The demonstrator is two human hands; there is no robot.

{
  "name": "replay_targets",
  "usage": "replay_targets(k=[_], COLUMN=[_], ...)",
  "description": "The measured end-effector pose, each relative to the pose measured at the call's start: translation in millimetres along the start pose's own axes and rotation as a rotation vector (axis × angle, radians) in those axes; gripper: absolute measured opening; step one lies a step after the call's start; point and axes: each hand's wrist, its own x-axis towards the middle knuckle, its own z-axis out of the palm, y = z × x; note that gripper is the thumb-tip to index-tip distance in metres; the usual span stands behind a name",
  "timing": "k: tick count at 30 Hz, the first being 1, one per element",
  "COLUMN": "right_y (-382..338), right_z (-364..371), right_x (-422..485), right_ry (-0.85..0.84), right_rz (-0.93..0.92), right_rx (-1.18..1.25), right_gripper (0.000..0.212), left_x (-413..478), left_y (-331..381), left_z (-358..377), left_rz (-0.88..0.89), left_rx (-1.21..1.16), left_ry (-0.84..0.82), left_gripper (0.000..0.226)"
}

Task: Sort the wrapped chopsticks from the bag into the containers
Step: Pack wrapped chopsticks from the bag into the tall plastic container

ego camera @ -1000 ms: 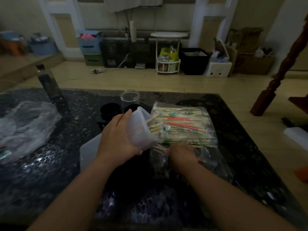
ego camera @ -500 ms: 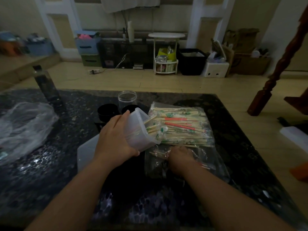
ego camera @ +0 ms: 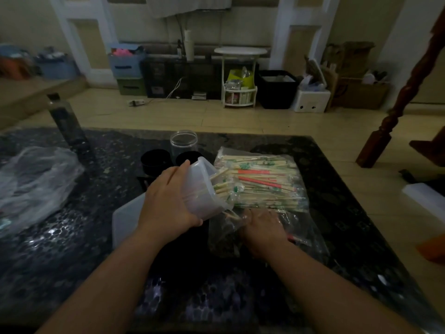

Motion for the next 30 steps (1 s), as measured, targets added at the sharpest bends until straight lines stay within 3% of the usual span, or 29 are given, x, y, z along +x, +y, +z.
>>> replay_targets(k=[7,13,20,25,30], right_y=[0,-5,-9,-8,1], right_z=[-23,-45,-88,-92,-83], right_x=[-18,-47,-70,-52,-41], right_ry=[0.036,0.126,0.207,0.460,0.918], right_rz=[-0.016,0.049,0.033,-0.120,-0.219], right_rx=[0.075,0.111,0.073,0.105,0.231], right_gripper=[0.045,0.023,0.032,0.036,0.032], left_x=[-2,-2,-7,-8,-9], left_y=[1,1,1,-2,-5], left_z=[1,-2,0,3,5], left_rz=[0.019,0.000,0.041,0.083,0.130], left_rx=[0.014,0.003,0.030,0.047,0.054], left_ry=[-0.001,0.006,0.007,0.014,0.037], left_gripper=[0.133,0.133,0.133,0.132,0.127])
